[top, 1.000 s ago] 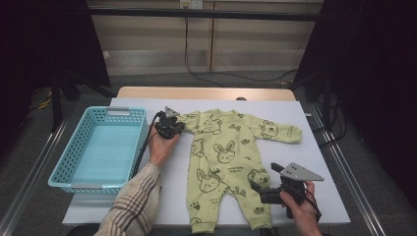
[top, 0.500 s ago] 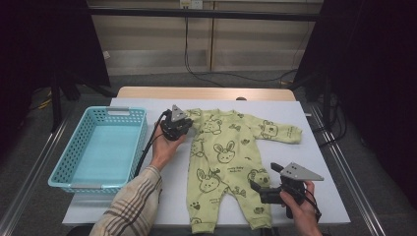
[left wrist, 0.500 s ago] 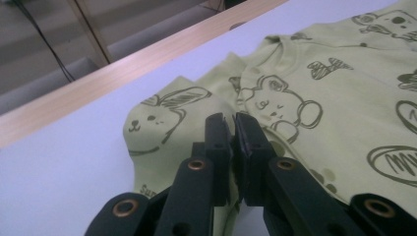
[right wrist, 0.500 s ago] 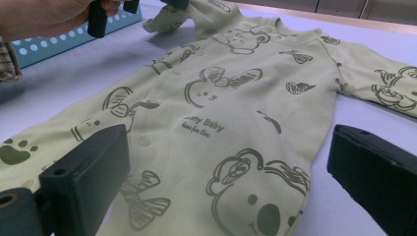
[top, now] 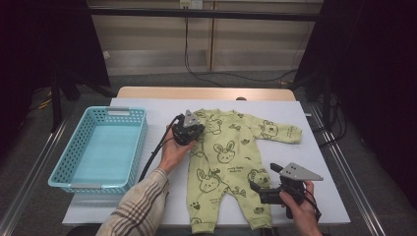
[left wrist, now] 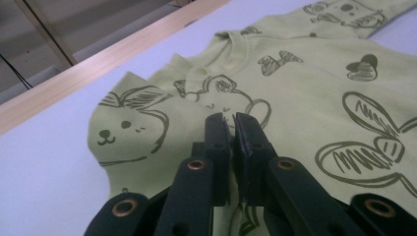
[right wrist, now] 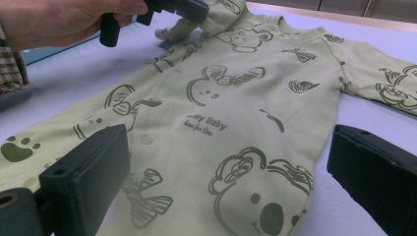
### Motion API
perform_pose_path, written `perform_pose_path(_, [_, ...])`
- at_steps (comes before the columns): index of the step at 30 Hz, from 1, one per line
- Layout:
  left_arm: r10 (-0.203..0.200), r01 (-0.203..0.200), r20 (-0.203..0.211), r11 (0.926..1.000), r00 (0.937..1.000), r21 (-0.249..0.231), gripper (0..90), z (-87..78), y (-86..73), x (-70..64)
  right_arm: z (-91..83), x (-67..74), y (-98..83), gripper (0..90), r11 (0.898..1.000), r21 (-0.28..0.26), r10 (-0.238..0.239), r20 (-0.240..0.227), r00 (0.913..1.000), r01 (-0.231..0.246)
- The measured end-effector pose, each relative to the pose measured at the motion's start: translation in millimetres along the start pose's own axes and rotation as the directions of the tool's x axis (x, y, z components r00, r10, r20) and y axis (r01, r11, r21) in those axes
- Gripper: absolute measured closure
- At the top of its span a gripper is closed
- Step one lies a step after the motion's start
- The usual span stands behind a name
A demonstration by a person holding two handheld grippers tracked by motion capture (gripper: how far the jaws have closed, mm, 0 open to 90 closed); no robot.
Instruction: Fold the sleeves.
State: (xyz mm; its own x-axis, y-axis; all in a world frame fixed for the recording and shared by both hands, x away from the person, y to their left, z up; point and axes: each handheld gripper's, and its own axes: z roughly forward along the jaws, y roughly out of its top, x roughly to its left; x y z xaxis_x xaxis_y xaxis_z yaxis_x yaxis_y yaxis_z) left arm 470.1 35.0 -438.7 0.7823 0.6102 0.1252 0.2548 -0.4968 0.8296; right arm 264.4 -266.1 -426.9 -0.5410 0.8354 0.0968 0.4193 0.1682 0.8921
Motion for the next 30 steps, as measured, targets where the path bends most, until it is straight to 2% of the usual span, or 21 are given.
perform_pose_path(3, [-0.02,0.02,0.045,0.9998,0.9988,0.005,84.8,6.2,-1.5,-4.7,0.2,0.3,0.2,2.3,1.0,-0.001,0.0,0.0,1.0,0.0])
perform_pose_path(5, [-0.015,0.014,0.049,0.9997,0.9987,0.022,84.5,10.0,-2.6,-5.9,0.3,0.8,0.0,2.3,1.0,0.002,-0.002,-0.004,1.0,0.002])
perform_pose_path(6, [-0.031,0.029,0.058,0.999,0.9979,0.033,84.3,11.6,-3.3,-6.8,0.0,0.9,0.1,2.3,1.0,0.002,-0.004,-0.001,1.0,0.004])
perform_pose_path(11, [-0.051,0.046,0.071,0.9965,0.9962,0.069,81.6,19.3,-7.3,-7.7,-0.4,-0.1,-0.2,2.3,1.0,0.004,-0.01,-0.005,0.9999,0.01])
perform_pose_path(12, [-0.052,0.048,0.063,0.9968,0.9967,0.064,81.2,21.5,-8.3,-8.0,-0.4,0.0,-0.2,2.3,1.0,0.003,-0.011,-0.006,0.9999,0.011])
perform_pose_path(13, [-0.054,0.047,0.084,0.9961,0.995,0.074,79.2,22.9,-9.7,-7.3,-0.2,0.0,-0.3,2.3,1.0,0.004,-0.013,-0.006,0.9999,0.013])
perform_pose_path(14, [-0.056,0.05,0.081,0.9956,0.9951,0.079,76.0,23.7,-9.8,-7.5,-0.3,0.3,-0.2,2.3,1.0,0.005,-0.01,-0.006,0.9999,0.01])
perform_pose_path(19, [-0.048,0.039,0.103,0.9957,0.9936,0.084,72.1,22.9,-10.1,-4.5,-0.2,0.4,-0.3,2.3,1.0,0.005,-0.013,-0.005,0.9999,0.013])
perform_pose_path(20, [-0.053,0.044,0.121,0.9966,0.9912,0.07,70.3,23.1,-10.6,-4.5,-0.1,0.3,-0.3,2.3,1.0,0.005,-0.011,-0.009,0.9999,0.011])
perform_pose_path(22, [-0.05,0.04,0.117,0.9954,0.9918,0.087,67.7,20.1,-9.8,-4.8,0.0,0.2,-0.3,2.3,1.0,0.004,-0.005,-0.009,0.9999,0.005])
perform_pose_path(24, [-0.069,0.059,0.127,0.9952,0.9895,0.078,63.6,17.4,-8.5,-3.6,0.0,0.3,-0.4,2.3,1.0,0.008,0.0,-0.01,1.0,0.0])
perform_pose_path(26, [-0.074,0.068,0.105,0.9955,0.9916,0.067,61.2,15.1,-6.8,-4.2,0.0,0.1,-0.5,2.3,1.0,0.01,-0.007,-0.006,1.0,0.007])
perform_pose_path(27, [-0.079,0.072,0.112,0.9952,0.9905,0.067,59.9,13.7,-5.7,-4.3,0.2,0.1,-0.4,2.3,1.0,0.01,-0.007,-0.007,0.9999,0.007])
perform_pose_path(30, [-0.071,0.065,0.098,0.9959,0.9927,0.063,52.9,6.3,-1.9,-2.7,0.0,0.2,-0.4,2.3,1.0,0.008,-0.01,-0.006,0.9999,0.01])
